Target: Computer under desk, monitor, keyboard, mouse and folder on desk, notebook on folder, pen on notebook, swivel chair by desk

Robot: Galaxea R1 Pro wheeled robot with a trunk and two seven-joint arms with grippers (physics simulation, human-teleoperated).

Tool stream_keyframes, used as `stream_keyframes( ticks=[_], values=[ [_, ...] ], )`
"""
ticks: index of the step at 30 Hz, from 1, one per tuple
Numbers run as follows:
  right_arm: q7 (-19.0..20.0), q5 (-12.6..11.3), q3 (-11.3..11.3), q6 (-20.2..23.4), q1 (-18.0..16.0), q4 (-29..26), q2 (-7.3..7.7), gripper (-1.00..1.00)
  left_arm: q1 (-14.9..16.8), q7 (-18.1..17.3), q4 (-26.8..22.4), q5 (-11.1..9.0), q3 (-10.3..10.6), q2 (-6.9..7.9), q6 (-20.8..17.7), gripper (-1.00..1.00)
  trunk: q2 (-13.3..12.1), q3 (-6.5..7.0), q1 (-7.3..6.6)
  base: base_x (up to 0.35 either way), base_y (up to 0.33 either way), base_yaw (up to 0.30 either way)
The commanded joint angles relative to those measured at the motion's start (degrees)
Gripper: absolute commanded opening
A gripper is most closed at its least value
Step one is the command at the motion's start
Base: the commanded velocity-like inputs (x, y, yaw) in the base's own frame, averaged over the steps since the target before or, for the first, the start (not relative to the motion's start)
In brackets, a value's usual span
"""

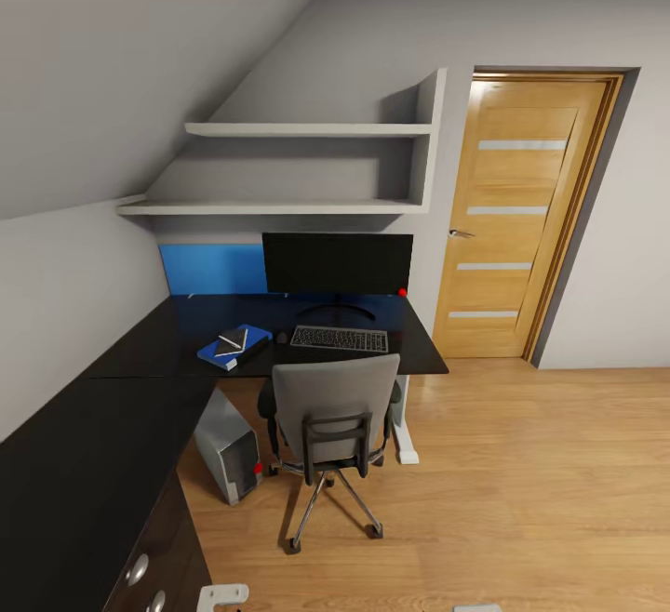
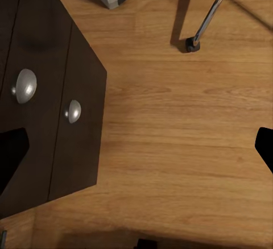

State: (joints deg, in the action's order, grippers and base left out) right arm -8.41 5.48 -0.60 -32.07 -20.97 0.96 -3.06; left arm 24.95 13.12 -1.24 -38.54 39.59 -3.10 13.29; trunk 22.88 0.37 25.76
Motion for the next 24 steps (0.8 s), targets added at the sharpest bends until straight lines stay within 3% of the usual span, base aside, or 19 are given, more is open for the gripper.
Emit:
stream_keyframes(
  ticks=[1, 24],
  values=[
    [-0.6, 0.6, 0.0, -0.1, 0.0, 0.1, -0.01, 1.0, 0.0, 0.2, 0.0, -0.3, 0.5, 0.0, 0.1, 1.0, 0.0, -0.02, 0.02, 0.0, 0.0, 0.0],
    [-0.6, 0.6, 0.0, -0.1, 0.0, 0.1, -0.01, 1.0, 0.0, 0.3, 0.0, -0.3, 0.5, -0.07, 0.1, 1.0, 0.0, -0.02, 0.02, 0.0, 0.0, 0.0]
  ],
)
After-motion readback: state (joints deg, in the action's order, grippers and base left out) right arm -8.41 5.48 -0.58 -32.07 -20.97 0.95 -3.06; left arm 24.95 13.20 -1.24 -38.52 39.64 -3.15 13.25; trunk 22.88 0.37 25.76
